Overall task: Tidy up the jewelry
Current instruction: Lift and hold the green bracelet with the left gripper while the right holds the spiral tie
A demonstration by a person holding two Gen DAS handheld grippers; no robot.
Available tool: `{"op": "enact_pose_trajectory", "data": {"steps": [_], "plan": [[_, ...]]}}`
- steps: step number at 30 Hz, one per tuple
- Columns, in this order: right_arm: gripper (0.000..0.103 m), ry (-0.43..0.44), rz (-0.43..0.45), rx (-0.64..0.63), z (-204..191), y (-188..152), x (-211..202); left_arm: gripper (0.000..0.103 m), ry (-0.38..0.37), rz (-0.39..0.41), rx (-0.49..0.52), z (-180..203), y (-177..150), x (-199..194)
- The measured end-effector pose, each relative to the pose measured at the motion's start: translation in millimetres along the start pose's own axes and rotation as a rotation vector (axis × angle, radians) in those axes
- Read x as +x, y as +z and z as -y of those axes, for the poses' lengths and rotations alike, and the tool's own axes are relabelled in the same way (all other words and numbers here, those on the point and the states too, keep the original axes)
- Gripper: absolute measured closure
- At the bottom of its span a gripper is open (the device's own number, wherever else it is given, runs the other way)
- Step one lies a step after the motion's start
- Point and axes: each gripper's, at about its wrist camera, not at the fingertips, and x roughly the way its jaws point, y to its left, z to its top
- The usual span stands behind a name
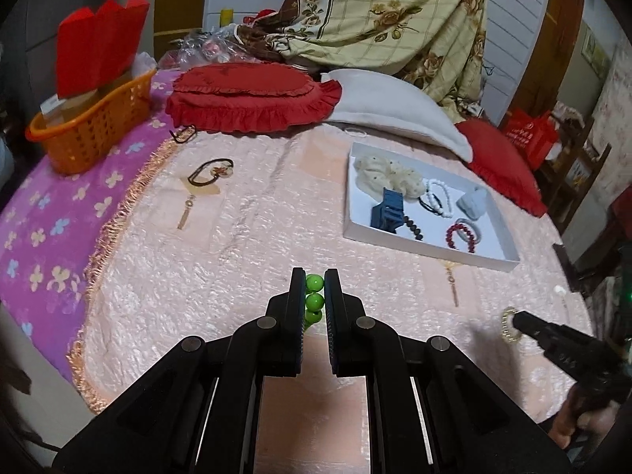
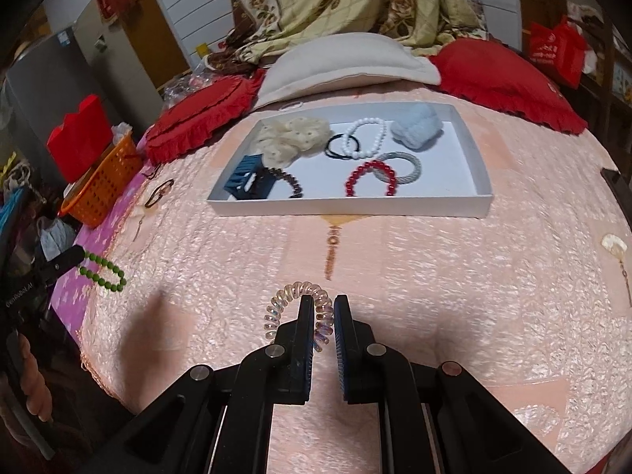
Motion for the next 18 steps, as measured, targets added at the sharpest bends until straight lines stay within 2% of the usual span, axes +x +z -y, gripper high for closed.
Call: {"op": "enact_pose_trajectory", "data": {"steps": [7,13,16,18], "plan": [[0.094,0.021,0.003,-0.027,-7,0,4,0.095,-0.173,-0.036,-0.087,-10,10,-4],[0.094,0.047,0.008,0.008,7,-2,9,0.095,-0.333,-0.050,-0.101,1,22,-17],[0.094,0.069,0.006,0.041,19,-4,11,0.095,-0.365,-0.052,-0.105,11,26,-22],[0.094,0.075,0.008,0.053,26,-5,11,0.095,-0.342,-0.055,-0.087,21,28,-24]]}}
